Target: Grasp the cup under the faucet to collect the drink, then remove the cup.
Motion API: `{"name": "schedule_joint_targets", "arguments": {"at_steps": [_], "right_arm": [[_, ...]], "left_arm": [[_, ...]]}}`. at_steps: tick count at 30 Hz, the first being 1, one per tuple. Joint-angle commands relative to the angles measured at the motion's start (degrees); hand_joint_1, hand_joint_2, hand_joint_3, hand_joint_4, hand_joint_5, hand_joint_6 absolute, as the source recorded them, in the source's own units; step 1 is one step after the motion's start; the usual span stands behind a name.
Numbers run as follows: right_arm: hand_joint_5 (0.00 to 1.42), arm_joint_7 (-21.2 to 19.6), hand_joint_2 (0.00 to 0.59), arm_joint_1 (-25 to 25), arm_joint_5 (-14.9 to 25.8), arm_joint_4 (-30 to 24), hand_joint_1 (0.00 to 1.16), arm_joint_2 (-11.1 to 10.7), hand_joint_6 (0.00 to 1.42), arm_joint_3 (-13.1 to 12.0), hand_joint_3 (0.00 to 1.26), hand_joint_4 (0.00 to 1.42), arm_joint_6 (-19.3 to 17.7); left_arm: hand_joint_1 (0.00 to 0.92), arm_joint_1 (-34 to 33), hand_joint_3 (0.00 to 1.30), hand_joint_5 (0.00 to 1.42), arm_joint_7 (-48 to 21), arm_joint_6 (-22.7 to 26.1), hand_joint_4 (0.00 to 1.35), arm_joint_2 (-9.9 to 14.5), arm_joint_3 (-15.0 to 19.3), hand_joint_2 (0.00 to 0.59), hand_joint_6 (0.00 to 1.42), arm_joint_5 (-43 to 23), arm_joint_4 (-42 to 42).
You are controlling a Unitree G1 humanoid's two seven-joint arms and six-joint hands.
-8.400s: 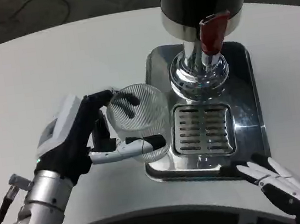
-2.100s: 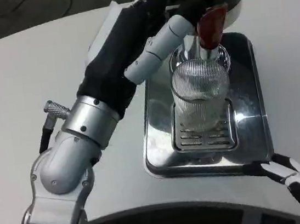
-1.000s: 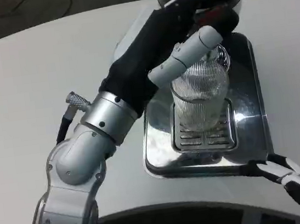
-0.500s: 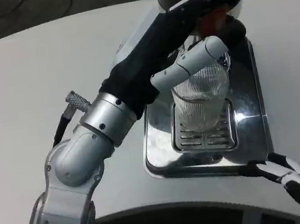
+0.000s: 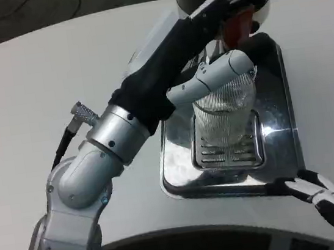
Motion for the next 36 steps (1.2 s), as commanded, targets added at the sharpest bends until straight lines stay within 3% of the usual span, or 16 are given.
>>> {"name": "schedule_joint_targets", "arguments": {"at_steps": [1,17,36], "right_arm": [[0.04,0.1,0.517,0.2,-0.1,-0.3,0.42,0.1,0.00,0.0,0.24,0.15,0.6],[0.04,0.0,0.517,-0.6,-0.5,-0.2,0.42,0.2,0.00,0.5,0.24,0.15,1.5],[0.04,0.0,0.517,-0.9,-0.7,-0.2,0.42,0.2,0.00,1.1,0.24,0.15,1.7]], "left_arm": [[0.120,0.2,0.08,0.27,-1.8,-1.6,0.16,0.0,-0.3,0.091,0.20,-1.4,1.5],[0.127,-1.2,0.10,0.26,-4.4,-5.7,0.14,0.0,0.0,0.104,0.19,-4.2,5.2],[0.119,-1.7,0.13,0.27,-4.7,-13.8,0.15,5.3,-1.5,0.108,0.21,3.0,5.8]]}}
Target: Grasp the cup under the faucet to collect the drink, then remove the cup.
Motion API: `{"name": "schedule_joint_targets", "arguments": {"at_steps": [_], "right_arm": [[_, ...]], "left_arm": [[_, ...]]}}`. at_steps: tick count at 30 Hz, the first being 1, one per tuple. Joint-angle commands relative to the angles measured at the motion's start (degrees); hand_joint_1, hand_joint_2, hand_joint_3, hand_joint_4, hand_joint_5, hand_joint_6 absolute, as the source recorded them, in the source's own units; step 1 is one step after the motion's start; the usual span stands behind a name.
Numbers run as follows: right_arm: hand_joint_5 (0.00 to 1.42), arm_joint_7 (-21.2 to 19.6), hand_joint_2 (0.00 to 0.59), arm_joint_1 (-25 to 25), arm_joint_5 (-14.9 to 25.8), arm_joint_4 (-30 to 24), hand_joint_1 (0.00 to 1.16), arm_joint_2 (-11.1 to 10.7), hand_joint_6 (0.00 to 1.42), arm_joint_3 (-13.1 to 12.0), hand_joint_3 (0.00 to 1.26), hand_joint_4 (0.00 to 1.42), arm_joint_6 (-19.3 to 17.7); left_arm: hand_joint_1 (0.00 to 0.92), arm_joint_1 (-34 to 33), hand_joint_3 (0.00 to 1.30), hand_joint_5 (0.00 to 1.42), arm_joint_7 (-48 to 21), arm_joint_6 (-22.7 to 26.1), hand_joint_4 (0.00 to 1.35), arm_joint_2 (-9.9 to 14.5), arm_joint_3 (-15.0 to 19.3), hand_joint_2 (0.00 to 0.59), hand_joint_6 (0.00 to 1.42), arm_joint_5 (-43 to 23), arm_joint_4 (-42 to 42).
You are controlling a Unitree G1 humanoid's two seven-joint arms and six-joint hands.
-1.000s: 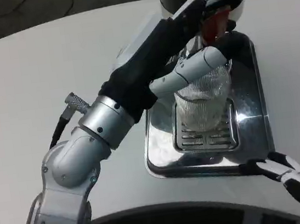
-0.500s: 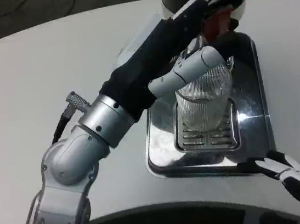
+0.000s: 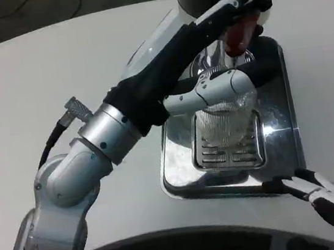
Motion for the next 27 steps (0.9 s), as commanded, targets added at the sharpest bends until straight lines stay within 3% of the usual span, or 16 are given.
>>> {"name": "schedule_joint_targets", "arguments": {"at_steps": [1,27], "right_arm": [[0.04,0.0,0.517,0.1,-0.5,-0.2,0.42,0.1,0.00,0.2,0.24,0.15,0.3],[0.04,-0.3,0.524,-3.3,-1.4,-0.2,0.42,0.7,0.00,2.2,0.23,0.15,3.0]], "left_arm": [[0.118,0.0,0.13,0.27,-1.4,-3.2,0.15,1.5,-1.5,0.108,0.21,2.2,0.4],[0.092,0.2,0.13,0.27,-0.7,-9.4,0.15,6.1,-1.7,0.106,0.21,8.4,1.8]]}}
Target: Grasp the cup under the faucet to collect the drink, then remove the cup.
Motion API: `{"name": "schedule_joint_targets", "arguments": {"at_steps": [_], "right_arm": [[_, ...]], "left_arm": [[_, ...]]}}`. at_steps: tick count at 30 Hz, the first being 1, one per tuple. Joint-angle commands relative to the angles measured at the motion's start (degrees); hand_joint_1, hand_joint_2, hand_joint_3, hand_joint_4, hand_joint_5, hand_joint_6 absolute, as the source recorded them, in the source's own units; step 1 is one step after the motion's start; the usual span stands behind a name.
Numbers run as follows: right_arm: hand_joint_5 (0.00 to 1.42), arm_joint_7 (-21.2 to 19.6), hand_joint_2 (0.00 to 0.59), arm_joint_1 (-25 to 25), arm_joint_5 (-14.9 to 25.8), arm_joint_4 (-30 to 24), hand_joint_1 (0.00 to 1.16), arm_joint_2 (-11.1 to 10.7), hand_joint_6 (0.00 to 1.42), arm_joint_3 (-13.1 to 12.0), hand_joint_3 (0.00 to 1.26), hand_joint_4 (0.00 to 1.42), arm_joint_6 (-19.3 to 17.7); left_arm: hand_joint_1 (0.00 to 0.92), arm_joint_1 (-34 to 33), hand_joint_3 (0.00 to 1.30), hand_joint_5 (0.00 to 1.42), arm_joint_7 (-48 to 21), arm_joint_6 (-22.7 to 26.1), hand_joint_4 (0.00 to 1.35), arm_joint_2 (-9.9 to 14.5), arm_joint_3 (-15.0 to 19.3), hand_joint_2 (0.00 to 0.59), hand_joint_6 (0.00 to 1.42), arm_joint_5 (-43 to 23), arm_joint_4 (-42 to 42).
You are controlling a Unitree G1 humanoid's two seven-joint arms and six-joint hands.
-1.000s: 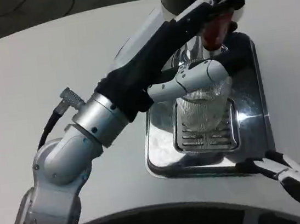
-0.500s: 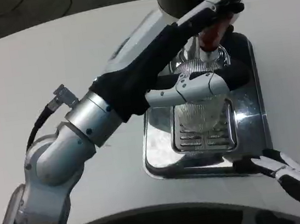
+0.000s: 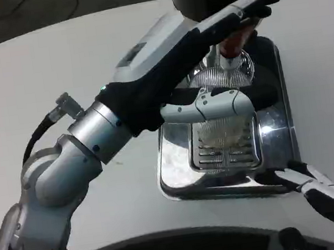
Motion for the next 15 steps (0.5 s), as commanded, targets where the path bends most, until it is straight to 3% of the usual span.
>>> {"name": "schedule_joint_targets", "arguments": {"at_steps": [1,7,15], "right_arm": [[0.04,-0.3,0.523,-0.4,-0.8,-0.2,0.42,0.7,0.00,0.9,0.23,0.15,1.1],[0.04,-0.6,0.505,-1.7,-1.3,0.0,0.45,1.4,0.00,1.9,0.22,0.15,2.1],[0.04,-1.1,0.405,-3.8,-2.5,0.4,0.70,2.4,0.00,2.2,0.19,0.13,3.8]], "left_arm": [[0.090,1.1,0.13,0.27,-1.2,-2.1,0.15,1.8,-1.5,0.106,0.21,1.9,0.5],[0.084,1.3,0.13,0.28,-0.6,-3.1,0.15,2.7,-1.7,0.105,0.21,3.4,0.1],[0.070,1.4,0.14,0.28,0.3,-4.1,0.16,3.9,-2.2,0.102,0.21,5.5,-0.1]]}}
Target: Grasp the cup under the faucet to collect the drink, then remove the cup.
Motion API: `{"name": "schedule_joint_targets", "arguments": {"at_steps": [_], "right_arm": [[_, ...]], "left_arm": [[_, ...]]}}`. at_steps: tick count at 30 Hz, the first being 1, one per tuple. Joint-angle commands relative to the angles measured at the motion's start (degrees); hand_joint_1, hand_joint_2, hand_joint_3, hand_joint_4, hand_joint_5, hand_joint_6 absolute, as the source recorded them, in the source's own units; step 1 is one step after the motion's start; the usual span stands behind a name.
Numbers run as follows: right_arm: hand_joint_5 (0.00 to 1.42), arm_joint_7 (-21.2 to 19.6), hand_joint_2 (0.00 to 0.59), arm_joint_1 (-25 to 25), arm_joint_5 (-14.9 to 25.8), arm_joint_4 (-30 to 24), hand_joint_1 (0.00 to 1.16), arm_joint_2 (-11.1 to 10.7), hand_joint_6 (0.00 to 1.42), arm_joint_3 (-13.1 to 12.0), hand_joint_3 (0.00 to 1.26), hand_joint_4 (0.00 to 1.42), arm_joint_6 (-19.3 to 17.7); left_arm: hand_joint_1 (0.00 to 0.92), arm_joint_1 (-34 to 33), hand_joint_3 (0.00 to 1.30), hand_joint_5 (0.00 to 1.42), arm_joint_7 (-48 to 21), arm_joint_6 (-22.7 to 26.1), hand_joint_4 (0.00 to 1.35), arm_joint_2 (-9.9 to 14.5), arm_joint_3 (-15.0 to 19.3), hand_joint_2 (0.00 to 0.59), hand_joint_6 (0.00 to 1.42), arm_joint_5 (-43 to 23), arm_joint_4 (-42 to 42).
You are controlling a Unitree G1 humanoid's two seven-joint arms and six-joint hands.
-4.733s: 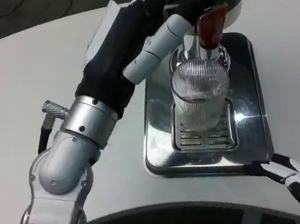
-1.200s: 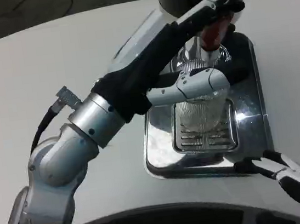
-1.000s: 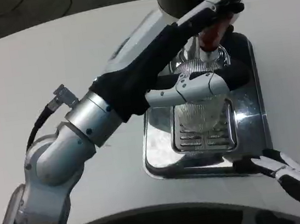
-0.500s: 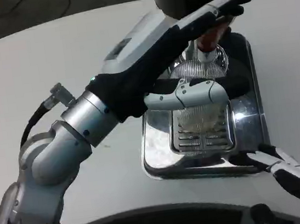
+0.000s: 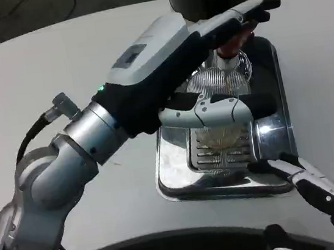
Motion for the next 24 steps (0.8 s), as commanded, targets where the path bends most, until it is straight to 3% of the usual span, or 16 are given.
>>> {"name": "schedule_joint_targets", "arguments": {"at_steps": [1,5,8,14,24], "right_arm": [[0.04,-1.2,0.402,-1.0,-1.2,0.5,0.73,0.9,0.00,0.2,0.19,0.13,1.4],[0.03,-2.1,0.372,-3.5,-3.4,1.3,0.80,1.5,0.00,0.9,0.17,0.12,2.8],[0.02,-3.0,0.312,-5.7,-5.6,1.9,0.86,2.3,0.00,1.7,0.13,0.09,3.8],[0.00,-5.4,0.244,-10.3,-8.5,4.8,0.88,4.1,0.00,3.3,0.09,0.06,5.7],[0.00,-11.0,0.221,-16.0,-8.5,12.4,0.86,6.4,0.01,4.1,0.07,0.04,6.9]], "left_arm": [[0.067,1.5,0.14,0.28,-1.2,-1.8,0.16,2.0,-1.7,0.102,0.21,3.1,-0.2],[0.059,1.4,0.14,0.28,-0.9,-1.6,0.16,2.8,-2.2,0.103,0.21,5.0,-0.9],[0.035,1.5,0.14,0.28,-0.7,-1.4,0.16,3.0,-2.3,0.100,0.21,5.5,-1.1],[0.000,1.6,0.14,0.28,-0.4,-1.2,0.16,3.2,-2.5,0.094,0.19,5.8,-1.4],[0.000,1.8,0.14,0.28,-0.2,-1.0,0.16,3.3,-2.3,0.089,0.19,5.8,-1.5]]}}
